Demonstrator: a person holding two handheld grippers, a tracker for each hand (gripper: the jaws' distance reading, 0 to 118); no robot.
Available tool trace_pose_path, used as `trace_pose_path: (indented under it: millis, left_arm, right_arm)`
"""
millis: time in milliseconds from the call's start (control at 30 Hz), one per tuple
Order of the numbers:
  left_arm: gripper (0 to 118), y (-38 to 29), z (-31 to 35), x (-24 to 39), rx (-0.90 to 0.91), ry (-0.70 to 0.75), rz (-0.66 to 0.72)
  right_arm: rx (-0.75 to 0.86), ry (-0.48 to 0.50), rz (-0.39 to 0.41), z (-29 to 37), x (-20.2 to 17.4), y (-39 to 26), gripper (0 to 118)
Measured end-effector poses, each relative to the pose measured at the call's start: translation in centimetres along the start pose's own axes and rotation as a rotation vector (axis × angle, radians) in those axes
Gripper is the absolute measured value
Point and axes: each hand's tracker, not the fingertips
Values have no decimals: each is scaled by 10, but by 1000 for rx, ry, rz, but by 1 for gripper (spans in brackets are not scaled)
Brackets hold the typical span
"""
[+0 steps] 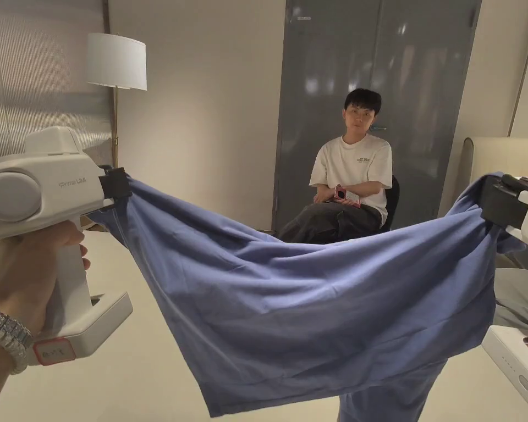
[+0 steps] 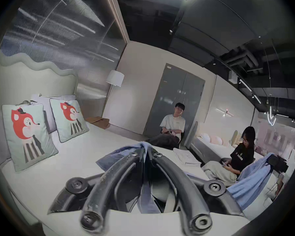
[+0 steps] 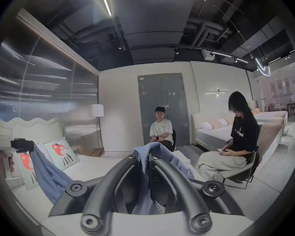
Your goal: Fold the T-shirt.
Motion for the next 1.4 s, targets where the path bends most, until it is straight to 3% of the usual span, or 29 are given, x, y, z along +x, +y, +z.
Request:
trace_pose_path:
  millis: [300, 667, 967, 1400]
  left_arm:
    - [1, -18, -69, -12, 7, 15, 37]
    - [1, -49, -58, -24, -48, 46, 18]
    - [1, -95, 20, -31, -133, 80, -9]
    - [1, -206, 164, -57, -304, 128, 17]
  right_arm:
    - [-13, -21, 12, -62, 4, -29, 7]
    - [-75, -17, 34, -51, 6, -65, 7]
    - [-180, -22, 28, 30, 10, -99, 7]
    - [-413, -58, -40, 186, 20, -204, 7]
